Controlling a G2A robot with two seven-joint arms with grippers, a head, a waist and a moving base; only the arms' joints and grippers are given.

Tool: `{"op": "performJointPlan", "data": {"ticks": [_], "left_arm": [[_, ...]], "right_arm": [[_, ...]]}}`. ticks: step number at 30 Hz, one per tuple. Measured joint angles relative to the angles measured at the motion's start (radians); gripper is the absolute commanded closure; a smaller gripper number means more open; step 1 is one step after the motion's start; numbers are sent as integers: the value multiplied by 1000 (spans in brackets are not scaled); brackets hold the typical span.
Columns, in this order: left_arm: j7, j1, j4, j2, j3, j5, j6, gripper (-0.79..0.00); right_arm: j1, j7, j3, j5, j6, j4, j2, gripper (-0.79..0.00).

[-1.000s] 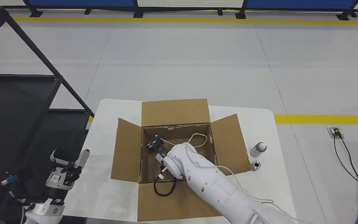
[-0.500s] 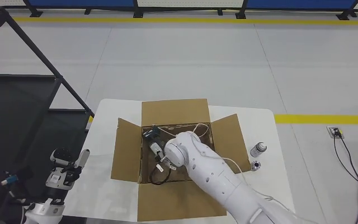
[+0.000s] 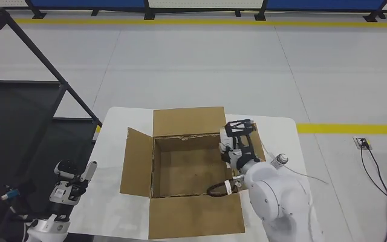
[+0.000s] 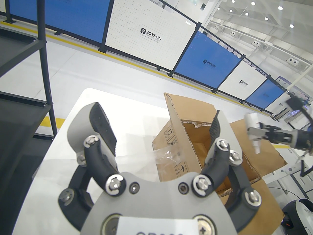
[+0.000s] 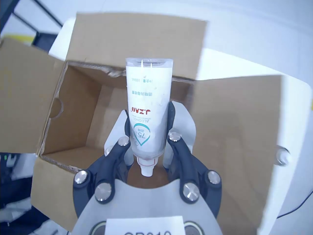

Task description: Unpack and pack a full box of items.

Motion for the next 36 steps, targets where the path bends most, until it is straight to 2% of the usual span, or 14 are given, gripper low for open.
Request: {"op": "performJointPlan", "data": {"ticks": [4, 6, 9, 13, 19, 28, 31, 33, 36], "left_arm": [[0, 0, 0, 0, 0, 0, 0, -785], [0, 0, 0, 0, 0, 0, 0, -785], [0, 0, 0, 0, 0, 0, 0, -785], [0, 0, 0, 0, 0, 0, 0, -785], [0, 0, 0, 0, 0, 0, 0, -785], [0, 0, 0, 0, 0, 0, 0, -785], [0, 0, 0, 0, 0, 0, 0, -785], [0, 0, 0, 0, 0, 0, 0, -785], [0, 0, 0, 0, 0, 0, 0, -785]], "right_arm": [[-152, -42, 218, 51, 34, -181, 13, 0], [-188, -36, 303, 79, 36, -188, 17, 0], [-193, 5, 418, 116, 7, -113, 26, 0], [-125, 42, 508, 127, -48, 125, 42, 0], [-13, 99, 534, 150, -123, 429, 61, 0], [82, 96, 527, 139, -156, 646, 82, -3], [102, 79, 528, 147, -159, 687, 88, -99], [114, 71, 526, 151, -160, 712, 91, -219], [136, 64, 520, 156, -157, 756, 95, -249]]}}
